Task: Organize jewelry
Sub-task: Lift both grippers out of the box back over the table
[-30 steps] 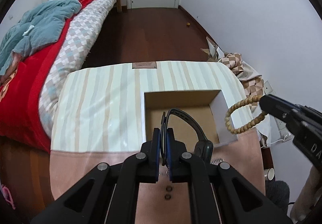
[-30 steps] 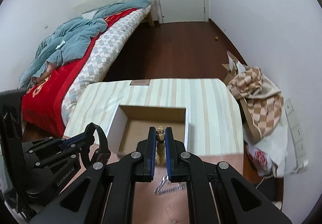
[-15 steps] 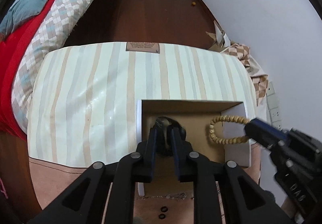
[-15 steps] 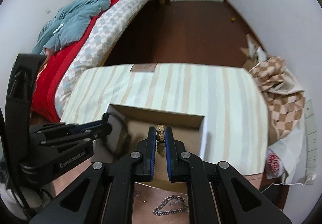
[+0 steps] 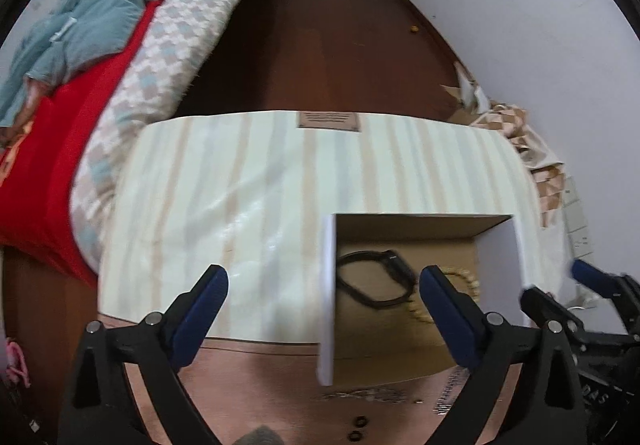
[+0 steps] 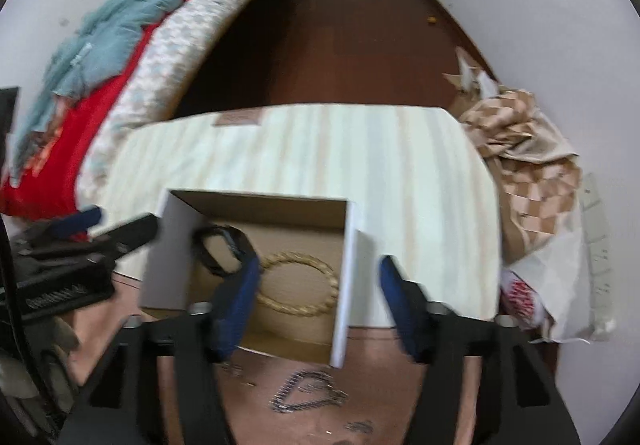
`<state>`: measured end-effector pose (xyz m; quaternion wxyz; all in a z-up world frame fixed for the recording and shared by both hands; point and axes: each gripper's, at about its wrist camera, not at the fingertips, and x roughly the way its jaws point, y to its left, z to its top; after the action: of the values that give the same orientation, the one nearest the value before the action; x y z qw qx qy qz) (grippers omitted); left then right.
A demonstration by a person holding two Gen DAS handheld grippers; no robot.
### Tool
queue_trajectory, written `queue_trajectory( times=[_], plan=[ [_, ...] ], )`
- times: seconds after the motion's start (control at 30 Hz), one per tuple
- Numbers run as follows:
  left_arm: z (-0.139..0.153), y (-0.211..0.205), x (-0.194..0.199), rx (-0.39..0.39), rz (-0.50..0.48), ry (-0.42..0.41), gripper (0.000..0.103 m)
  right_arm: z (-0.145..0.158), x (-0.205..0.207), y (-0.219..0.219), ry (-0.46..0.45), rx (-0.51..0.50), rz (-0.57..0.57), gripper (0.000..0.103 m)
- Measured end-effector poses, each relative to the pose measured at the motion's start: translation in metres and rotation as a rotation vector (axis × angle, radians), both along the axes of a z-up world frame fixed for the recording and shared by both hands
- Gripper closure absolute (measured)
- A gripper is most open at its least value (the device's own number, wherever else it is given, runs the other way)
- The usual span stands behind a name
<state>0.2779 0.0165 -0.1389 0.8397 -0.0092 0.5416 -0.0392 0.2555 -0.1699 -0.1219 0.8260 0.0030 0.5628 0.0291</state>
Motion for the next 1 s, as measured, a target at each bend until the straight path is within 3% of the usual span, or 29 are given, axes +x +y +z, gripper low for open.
queue_trajectory(
  times=[0.2, 0.43, 0.7, 1.0],
  plan=[
    [-0.01, 0.002, -0.017, 0.093, 0.014, -0.031, 0.0, -0.02, -0.015, 0.003, 0.027, -0.081, -0.034, 0.002],
    [-0.009, 0.008, -0.031, 0.098, 0.036, -0.039, 0.0, -0.025, -0.027, 0.009, 0.025, -0.09, -0.06, 0.002],
    [0.016, 0.009, -0.053, 0.102, 0.049, -0.099, 0.0, -0.007, -0.041, 0.007, -0.019, -0.094, -0.081, 0.002],
    [0.054, 0.009, -0.093, 0.112, 0.048, -0.179, 0.0, 0.037, -0.076, 0.011, -0.112, -0.105, -0.097, 0.002]
  ],
)
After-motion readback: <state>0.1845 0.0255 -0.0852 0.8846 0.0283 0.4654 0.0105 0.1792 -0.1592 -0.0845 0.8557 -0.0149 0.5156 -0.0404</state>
